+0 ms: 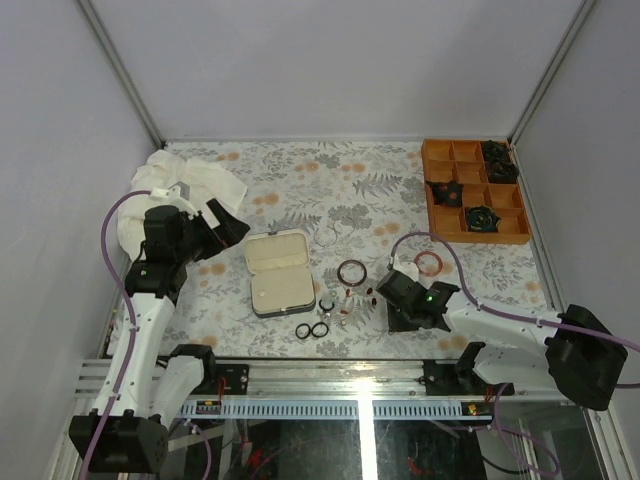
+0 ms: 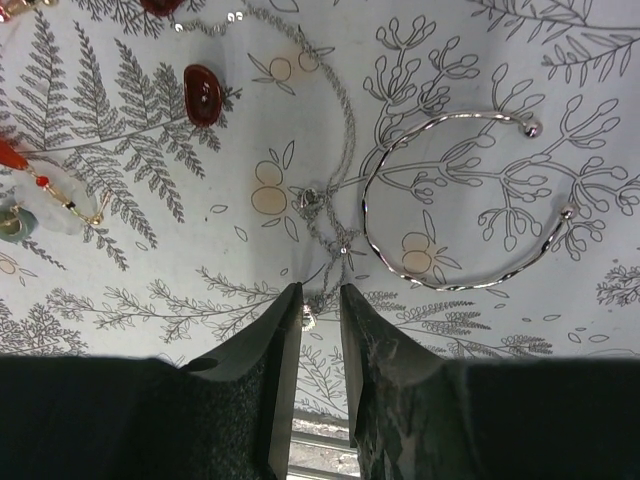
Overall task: Organize the mixed jewelry
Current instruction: Pick up the jewelry from the center of the board.
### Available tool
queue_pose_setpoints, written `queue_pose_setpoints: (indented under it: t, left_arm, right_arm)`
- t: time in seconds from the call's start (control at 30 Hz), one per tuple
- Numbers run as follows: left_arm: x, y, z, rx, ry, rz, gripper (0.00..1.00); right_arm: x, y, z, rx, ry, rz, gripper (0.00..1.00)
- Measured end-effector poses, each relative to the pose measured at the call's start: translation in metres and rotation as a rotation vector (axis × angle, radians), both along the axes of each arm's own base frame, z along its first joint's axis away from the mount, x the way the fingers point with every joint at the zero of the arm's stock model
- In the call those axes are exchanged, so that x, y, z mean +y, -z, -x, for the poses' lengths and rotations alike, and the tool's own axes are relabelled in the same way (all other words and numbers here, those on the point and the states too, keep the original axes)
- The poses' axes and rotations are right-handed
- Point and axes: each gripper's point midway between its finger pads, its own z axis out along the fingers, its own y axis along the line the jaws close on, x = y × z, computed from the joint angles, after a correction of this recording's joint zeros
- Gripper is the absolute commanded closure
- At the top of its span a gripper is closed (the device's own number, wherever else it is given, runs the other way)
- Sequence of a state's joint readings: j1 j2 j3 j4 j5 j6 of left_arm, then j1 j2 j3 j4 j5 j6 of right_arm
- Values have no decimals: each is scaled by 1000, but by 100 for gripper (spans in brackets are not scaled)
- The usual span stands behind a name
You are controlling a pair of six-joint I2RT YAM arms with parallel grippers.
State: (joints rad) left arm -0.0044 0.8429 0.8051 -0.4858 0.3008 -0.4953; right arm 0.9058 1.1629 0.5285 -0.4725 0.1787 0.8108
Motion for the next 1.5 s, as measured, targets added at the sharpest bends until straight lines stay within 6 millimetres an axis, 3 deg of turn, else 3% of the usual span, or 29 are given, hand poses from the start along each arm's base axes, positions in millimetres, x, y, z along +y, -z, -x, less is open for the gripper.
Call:
queue_pose_setpoints:
  t: [0.27,0.63,0.77,1.17,1.5]
  left_arm:
    - [0,0,0,0,0,0,0]
    - [0,0,0,0,3,2,0]
    - [-1,0,0,0,4,2,0]
    - [-2,-1,1,-1,9,5,0]
    - [-22,1,6,7,116,56,0]
  right_arm:
    - [2,2,7,2,-14,23,76]
    - [2,2,7,-6,-11,32,100]
    - [3,-1,6,-12,-10,37,100]
    - [14,-39,-18,-125,-23,20,100]
    - [18,-76,-33,-219,-45,-3,100]
